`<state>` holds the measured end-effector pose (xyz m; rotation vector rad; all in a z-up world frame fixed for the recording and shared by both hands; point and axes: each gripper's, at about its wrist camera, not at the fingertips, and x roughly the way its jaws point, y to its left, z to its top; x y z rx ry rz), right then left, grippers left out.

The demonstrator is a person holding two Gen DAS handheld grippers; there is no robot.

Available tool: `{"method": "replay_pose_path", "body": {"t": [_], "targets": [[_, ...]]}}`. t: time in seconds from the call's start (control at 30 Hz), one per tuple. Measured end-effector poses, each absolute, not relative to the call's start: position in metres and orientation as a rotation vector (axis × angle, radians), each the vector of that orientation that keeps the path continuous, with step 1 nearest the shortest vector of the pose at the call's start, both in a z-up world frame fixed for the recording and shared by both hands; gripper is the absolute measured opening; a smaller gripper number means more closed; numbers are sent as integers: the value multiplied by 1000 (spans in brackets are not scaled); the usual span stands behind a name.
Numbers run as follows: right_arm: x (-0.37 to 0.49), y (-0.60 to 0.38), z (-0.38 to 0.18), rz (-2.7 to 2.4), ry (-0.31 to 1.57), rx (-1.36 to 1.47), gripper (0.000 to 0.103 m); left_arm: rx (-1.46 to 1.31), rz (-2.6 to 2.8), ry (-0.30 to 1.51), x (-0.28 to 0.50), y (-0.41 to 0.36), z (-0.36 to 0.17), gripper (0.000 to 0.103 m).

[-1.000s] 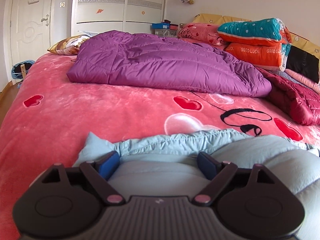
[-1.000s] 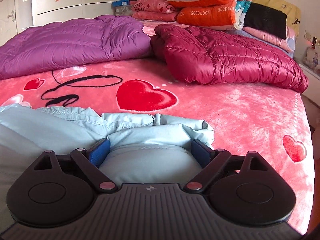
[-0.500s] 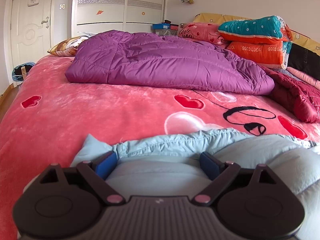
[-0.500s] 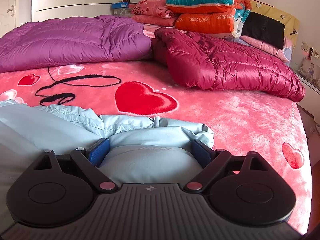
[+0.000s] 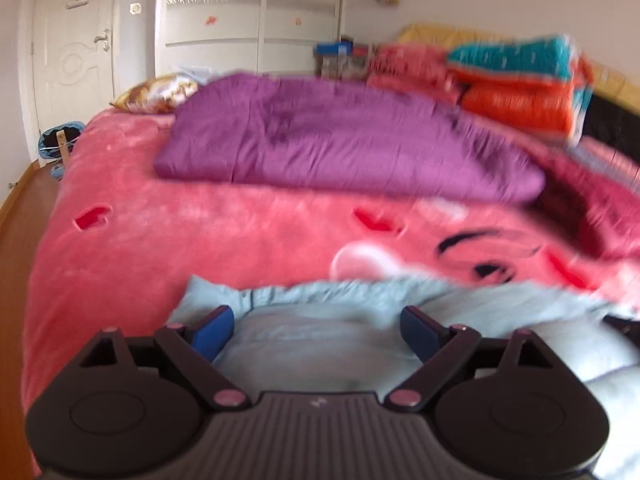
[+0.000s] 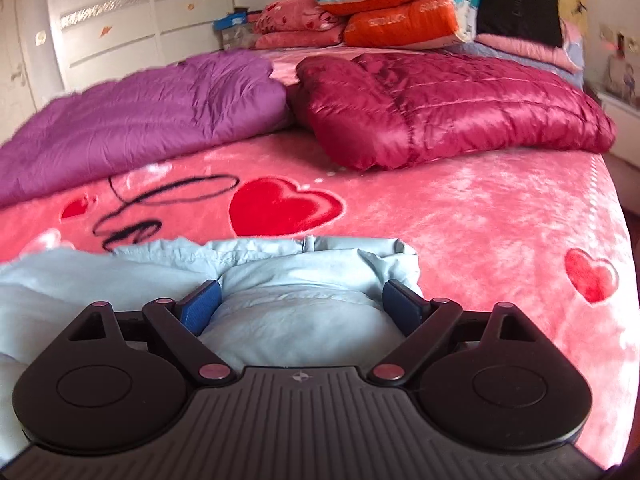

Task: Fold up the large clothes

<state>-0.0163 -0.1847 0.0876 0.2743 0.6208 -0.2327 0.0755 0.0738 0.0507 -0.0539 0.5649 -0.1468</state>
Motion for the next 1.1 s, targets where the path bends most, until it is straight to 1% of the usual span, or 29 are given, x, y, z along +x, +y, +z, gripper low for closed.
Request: {"method": "replay_pose_path", "body": {"t": [0.13, 0.23, 0.33, 0.5, 0.67, 0.8, 0.97, 1.1], "targets": [[-40, -183, 111, -237, 572, 260, 103, -105, -221, 497, 40, 55, 80, 90], [-53, -171, 119, -236, 586, 185, 103, -115, -302, 543, 29, 27, 86, 90], [-57, -164, 114, -220, 641, 118, 103, -111, -321, 618, 28, 3, 76, 90], [-60, -161, 101, -210, 666, 48, 103, -57, -287, 651, 28, -14, 53, 91], [-56, -163, 93, -205, 694, 70, 103, -43, -285, 674, 33, -20, 33, 98], [-52, -167, 90, -203, 708, 85, 103, -21, -290, 657, 32, -24, 22, 101], [-51, -167, 88, -195, 706, 83, 103, 0, -304, 630, 30, -24, 19, 102], [-59, -183, 99, -154, 704, 163, 103, 18, -334, 647, 26, -18, 38, 101]]}}
